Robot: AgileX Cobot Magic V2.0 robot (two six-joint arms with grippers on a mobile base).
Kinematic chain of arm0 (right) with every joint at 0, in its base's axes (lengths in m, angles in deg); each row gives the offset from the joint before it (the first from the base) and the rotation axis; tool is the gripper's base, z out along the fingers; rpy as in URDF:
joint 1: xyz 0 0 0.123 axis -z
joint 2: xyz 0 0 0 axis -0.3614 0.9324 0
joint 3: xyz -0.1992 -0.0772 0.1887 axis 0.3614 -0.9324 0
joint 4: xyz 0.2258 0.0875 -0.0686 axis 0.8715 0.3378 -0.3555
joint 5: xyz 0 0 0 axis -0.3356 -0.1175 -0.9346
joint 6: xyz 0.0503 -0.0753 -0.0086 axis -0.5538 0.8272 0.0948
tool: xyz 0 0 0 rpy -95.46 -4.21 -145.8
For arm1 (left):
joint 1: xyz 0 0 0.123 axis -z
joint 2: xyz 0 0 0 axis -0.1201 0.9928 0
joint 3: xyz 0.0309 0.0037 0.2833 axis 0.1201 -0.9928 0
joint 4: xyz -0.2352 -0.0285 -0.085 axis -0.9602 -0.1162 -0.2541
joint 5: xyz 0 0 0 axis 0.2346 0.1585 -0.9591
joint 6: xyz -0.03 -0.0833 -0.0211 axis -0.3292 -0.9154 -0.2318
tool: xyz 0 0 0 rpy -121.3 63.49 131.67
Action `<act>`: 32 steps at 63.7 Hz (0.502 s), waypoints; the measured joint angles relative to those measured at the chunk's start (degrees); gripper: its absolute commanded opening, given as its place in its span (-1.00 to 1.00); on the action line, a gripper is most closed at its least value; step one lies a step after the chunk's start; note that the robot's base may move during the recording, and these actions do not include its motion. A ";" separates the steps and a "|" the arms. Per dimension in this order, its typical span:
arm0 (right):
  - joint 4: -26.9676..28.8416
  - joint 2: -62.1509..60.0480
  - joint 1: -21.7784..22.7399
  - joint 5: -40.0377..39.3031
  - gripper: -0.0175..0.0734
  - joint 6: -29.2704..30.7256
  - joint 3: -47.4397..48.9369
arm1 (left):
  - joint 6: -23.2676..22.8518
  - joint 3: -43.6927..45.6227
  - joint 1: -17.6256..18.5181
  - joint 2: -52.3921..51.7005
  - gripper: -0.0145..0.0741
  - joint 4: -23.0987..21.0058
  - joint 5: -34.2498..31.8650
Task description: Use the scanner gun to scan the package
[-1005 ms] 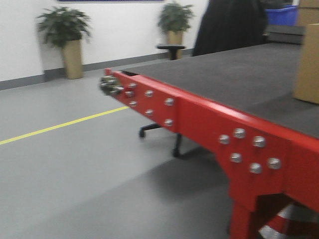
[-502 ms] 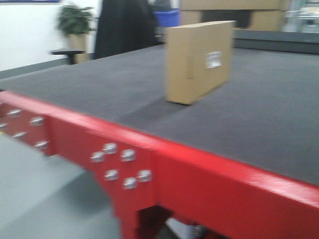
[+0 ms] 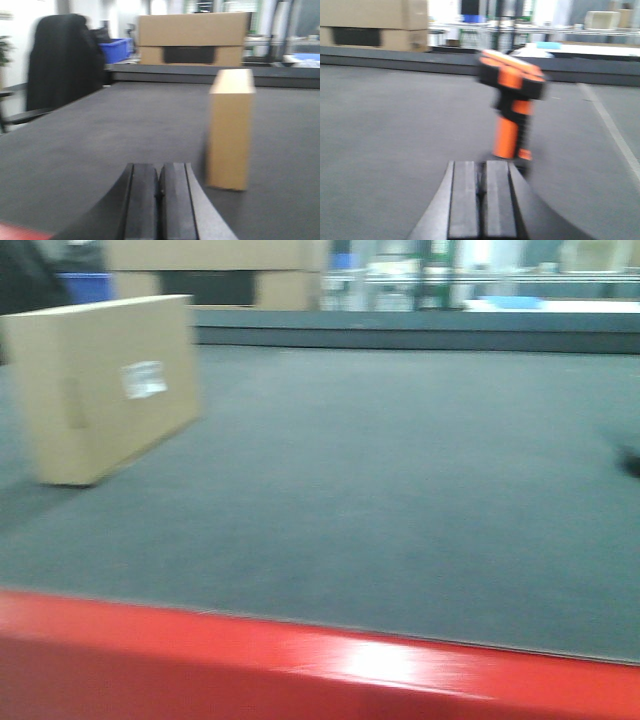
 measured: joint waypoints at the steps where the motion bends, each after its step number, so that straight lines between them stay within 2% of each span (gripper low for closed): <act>1: 0.00 0.00 0.00 0.00 -0.95 0.00 0.00 | 0.00 0.00 0.00 0.00 -0.92 0.00 0.00; 32: 0.00 0.00 0.00 0.00 -0.95 0.00 0.00 | 0.00 0.00 0.00 0.00 -0.92 0.00 0.00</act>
